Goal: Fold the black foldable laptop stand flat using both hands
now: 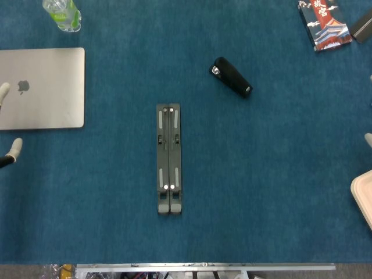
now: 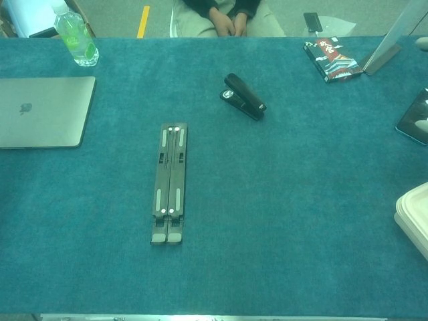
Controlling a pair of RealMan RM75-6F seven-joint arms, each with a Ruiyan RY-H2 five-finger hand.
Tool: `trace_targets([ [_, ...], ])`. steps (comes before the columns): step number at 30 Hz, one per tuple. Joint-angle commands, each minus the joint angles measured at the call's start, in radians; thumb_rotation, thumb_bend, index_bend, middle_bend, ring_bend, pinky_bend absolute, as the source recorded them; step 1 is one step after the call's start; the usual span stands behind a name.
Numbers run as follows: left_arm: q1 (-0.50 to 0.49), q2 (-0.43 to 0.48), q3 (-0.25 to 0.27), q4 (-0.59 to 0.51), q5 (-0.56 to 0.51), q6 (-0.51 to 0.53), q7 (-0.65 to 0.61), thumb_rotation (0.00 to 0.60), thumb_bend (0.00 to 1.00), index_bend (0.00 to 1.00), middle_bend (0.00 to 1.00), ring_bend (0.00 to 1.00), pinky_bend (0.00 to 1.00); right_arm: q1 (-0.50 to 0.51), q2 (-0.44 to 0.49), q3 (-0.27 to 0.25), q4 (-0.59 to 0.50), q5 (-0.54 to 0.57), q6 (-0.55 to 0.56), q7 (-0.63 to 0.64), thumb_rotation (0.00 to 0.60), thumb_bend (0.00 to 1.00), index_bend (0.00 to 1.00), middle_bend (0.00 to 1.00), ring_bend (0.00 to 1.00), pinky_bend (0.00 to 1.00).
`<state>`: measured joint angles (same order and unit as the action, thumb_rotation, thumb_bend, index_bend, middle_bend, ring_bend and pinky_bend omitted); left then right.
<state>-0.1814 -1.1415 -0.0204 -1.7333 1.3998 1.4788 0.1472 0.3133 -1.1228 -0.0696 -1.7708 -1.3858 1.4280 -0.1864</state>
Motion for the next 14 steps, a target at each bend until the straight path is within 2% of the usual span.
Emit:
trace_targets([
  [1, 0.009, 0.003, -0.002, -0.006, 0.006, 0.008, 0.005, 0.600, 0.29, 0.00, 0.00, 0.00, 0.00, -0.015, 0.011, 0.005, -0.008, -0.022, 0.014, 0.002, 0.600, 0.19, 0.00, 0.12, 0.00, 0.12],
  [14, 0.028, 0.005, -0.007, -0.044, 0.028, 0.016, 0.032, 0.600, 0.29, 0.00, 0.00, 0.00, 0.00, -0.086, 0.050, 0.016, -0.037, -0.094, 0.067, 0.009, 0.600, 0.19, 0.00, 0.12, 0.00, 0.12],
])
